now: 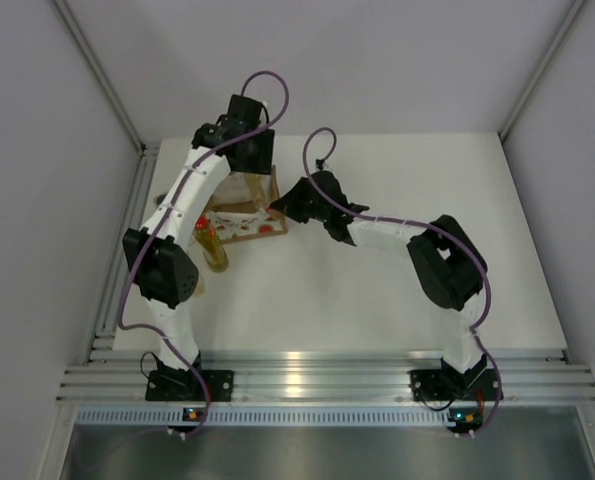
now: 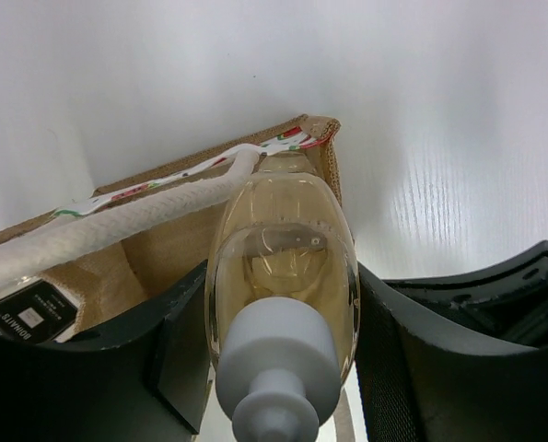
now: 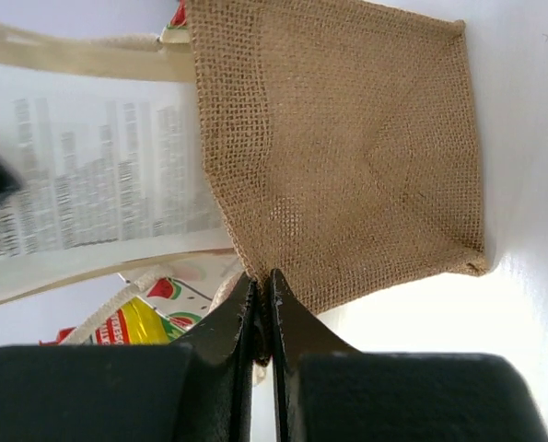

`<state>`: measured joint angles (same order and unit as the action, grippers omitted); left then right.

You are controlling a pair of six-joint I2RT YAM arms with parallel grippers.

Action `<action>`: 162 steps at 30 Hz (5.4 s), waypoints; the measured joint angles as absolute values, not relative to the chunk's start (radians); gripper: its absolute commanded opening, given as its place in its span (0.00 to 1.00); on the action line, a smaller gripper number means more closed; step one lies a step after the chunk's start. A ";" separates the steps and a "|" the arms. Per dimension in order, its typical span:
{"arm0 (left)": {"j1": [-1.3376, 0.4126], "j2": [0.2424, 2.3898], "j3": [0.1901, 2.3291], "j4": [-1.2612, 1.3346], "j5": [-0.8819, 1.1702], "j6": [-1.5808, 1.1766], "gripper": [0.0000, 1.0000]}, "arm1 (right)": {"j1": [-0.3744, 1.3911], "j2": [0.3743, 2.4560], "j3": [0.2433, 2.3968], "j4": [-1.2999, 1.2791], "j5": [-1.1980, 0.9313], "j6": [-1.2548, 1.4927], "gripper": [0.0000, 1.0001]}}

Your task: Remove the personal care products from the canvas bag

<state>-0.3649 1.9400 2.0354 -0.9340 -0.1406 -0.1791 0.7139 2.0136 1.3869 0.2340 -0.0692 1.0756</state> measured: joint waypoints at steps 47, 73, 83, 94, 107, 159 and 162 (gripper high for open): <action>-0.453 1.495 2.118 -1.076 -0.055 -0.184 0.00 | 0.683 2.016 1.358 0.270 -0.138 1.145 0.77; -0.730 1.352 1.671 -1.069 -0.192 -0.218 0.00 | 0.390 1.626 1.208 0.194 -0.378 0.809 0.99; -0.841 1.232 1.316 -0.942 -0.285 -0.315 0.00 | 0.345 1.327 1.128 -0.100 -0.307 0.530 1.00; -0.842 1.119 1.015 -0.799 -0.390 -0.369 0.00 | 0.345 1.114 1.116 -0.274 -0.165 0.333 0.99; -0.845 1.110 0.865 -0.707 -0.437 -0.486 0.00 | 0.344 1.072 1.052 -0.324 -0.124 0.307 1.00; -0.338 0.828 1.180 -0.781 -0.627 -0.421 0.98 | 0.345 0.604 0.987 -0.606 0.321 0.237 1.00; -0.337 0.719 1.180 -0.852 -0.634 -0.411 0.99 | 0.354 0.539 1.022 -0.672 0.362 0.221 0.99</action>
